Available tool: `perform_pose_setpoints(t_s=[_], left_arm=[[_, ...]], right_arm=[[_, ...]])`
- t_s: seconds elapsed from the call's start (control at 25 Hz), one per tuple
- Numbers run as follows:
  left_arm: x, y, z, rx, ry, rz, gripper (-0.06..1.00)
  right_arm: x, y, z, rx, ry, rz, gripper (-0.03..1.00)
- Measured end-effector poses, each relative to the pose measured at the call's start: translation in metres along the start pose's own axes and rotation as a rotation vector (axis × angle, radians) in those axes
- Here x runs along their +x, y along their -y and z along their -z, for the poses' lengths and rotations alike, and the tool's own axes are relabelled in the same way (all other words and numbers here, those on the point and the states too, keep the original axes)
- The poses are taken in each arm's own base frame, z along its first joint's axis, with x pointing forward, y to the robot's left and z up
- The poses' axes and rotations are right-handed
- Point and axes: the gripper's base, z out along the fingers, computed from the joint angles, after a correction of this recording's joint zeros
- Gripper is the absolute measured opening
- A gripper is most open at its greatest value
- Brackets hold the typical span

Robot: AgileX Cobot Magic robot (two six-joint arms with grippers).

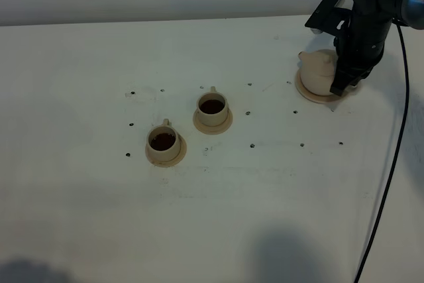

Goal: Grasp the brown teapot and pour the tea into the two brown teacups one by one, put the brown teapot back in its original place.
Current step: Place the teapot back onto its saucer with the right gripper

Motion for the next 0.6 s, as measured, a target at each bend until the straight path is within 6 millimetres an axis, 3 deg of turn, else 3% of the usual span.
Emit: perform_pose_setpoints(t_s=[0.16,0.4,0.6], left_arm=[[0.0000,0.0000,0.0000,0.000,0.000,0.000,0.24],[0.0000,0.0000,0.0000,0.000,0.000,0.000,0.24],[0.0000,0.0000,0.0000,0.000,0.000,0.000,0.24]], right_arm=[[-0.0001,0.0001,0.0000,0.001,0.001,0.000,0.18],[-0.0008,-0.0007,0.0000,-0.008,0.009,-0.006,0.42],[-0.0011,-0.0008,0.0000,-0.008,0.012,-0.012,0.48]])
